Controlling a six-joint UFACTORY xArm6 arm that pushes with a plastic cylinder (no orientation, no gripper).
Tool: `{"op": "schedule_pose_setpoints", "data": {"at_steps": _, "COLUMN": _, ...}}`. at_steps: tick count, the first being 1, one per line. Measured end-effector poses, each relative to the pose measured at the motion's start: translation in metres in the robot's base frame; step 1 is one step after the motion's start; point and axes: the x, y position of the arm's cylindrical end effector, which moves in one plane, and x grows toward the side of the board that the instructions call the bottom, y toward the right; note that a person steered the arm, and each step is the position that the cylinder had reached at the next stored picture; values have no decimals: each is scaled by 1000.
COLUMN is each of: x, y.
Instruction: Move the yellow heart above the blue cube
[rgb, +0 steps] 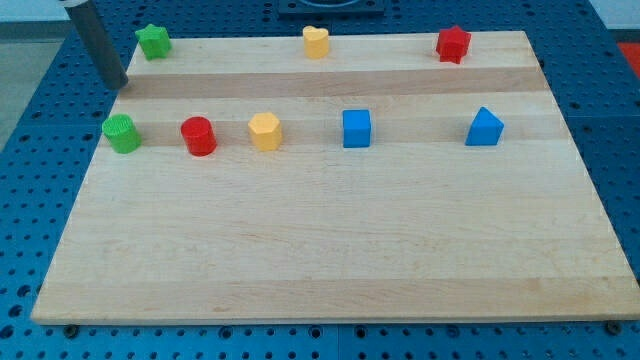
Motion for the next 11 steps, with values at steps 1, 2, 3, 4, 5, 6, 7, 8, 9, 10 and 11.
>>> {"op": "schedule_pose_setpoints", "data": {"at_steps": 1, "x": -9, "y": 5}}
{"op": "schedule_pose_setpoints", "data": {"at_steps": 2, "x": -15, "y": 55}}
{"op": "schedule_pose_setpoints", "data": {"at_steps": 3, "x": -51, "y": 104}}
{"op": "schedule_pose_setpoints", "data": {"at_steps": 4, "x": -96, "y": 136}}
{"op": "schedule_pose_setpoints", "data": {"at_steps": 5, "x": -97, "y": 156}}
{"op": "schedule_pose_setpoints", "data": {"at_steps": 6, "x": -95, "y": 216}}
{"op": "schedule_pose_setpoints", "data": {"at_steps": 7, "x": -81, "y": 269}}
{"op": "schedule_pose_setpoints", "data": {"at_steps": 8, "x": -62, "y": 283}}
{"op": "schedule_pose_setpoints", "data": {"at_steps": 9, "x": -92, "y": 283}}
{"op": "schedule_pose_setpoints", "data": {"at_steps": 10, "x": -94, "y": 299}}
{"op": "schedule_pose_setpoints", "data": {"at_steps": 11, "x": -81, "y": 333}}
